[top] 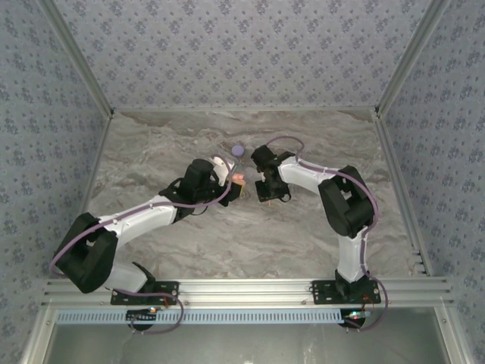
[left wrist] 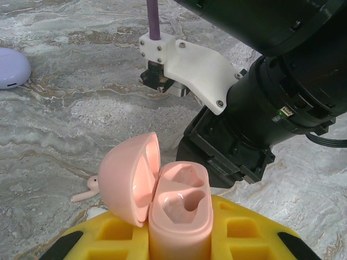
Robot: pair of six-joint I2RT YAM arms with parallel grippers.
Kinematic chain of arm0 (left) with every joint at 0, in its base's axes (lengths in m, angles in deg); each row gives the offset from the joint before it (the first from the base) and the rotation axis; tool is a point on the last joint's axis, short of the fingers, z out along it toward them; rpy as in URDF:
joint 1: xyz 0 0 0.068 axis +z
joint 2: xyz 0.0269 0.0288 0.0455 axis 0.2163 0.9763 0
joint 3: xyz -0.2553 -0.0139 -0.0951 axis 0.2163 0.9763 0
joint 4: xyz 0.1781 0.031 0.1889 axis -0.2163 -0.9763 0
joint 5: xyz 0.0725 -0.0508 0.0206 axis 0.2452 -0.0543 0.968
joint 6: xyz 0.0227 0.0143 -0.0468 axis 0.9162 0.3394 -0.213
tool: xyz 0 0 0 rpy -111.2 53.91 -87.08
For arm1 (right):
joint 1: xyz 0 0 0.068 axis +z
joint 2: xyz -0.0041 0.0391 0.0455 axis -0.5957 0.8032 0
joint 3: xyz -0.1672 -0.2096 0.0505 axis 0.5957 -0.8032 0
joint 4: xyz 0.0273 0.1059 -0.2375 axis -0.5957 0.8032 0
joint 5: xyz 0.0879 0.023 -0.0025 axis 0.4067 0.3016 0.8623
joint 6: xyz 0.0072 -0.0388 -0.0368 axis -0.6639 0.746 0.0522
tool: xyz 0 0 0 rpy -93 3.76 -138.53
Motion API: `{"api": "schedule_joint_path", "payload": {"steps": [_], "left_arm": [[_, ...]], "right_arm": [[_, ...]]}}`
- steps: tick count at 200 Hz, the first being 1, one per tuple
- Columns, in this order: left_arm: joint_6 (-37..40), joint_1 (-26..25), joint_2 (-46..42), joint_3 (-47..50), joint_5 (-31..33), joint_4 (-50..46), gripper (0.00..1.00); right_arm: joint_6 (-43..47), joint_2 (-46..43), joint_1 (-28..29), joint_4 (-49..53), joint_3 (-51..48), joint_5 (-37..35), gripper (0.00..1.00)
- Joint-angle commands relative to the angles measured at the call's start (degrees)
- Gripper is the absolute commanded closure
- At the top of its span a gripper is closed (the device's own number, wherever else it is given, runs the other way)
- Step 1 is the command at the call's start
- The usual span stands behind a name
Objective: Insert the wireless bluetooth earbuds into the charging case
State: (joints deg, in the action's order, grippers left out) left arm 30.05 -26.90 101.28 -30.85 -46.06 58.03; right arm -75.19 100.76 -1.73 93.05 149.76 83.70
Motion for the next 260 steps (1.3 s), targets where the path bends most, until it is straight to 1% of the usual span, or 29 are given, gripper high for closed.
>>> {"api": "schedule_joint_path", "payload": {"steps": [1,91,137,166,193,226,251,260], "left_arm": [[0.8,-0.2,-1.5,0.7,0.2,0.3,1.0],[0.7,-0.2,-1.8,1.1,0.3,0.6,1.0],[0.6,-0.2,-2.1,1.4,0.4,0.6,1.0],[0.5,-0.2,-2.1,1.3,0.4,0.6,1.0],[0.3,-0.2,-1.7,1.4,0.4,0.9,1.0],[-0.5,-0.2,-0.2,1.6,0.4,2.0,1.0],[-1.7,-0.1,1.8,1.9,0.4,3.8,1.0],[-2.1,-0.1,2.6,1.9,0.3,4.6,1.0]], "right_arm": [[-1.7,1.6,0.7,3.2,2.3,-1.7,0.66],[-2.5,4.3,1.2,4.6,3.6,-3.2,0.69],[-2.5,6.0,1.2,4.8,4.0,-4.3,0.75],[-1.8,5.8,1.2,4.7,4.0,-4.5,0.82],[-0.6,3.4,0.7,2.7,2.6,-3.2,0.83],[1.4,-1.7,-1.4,-1.9,-0.6,2.0,0.83],[3.6,-7.5,-3.2,-4.7,-4.2,6.2,0.82],[3.6,-9.9,-4.1,-7.8,-5.9,8.0,0.82]]}}
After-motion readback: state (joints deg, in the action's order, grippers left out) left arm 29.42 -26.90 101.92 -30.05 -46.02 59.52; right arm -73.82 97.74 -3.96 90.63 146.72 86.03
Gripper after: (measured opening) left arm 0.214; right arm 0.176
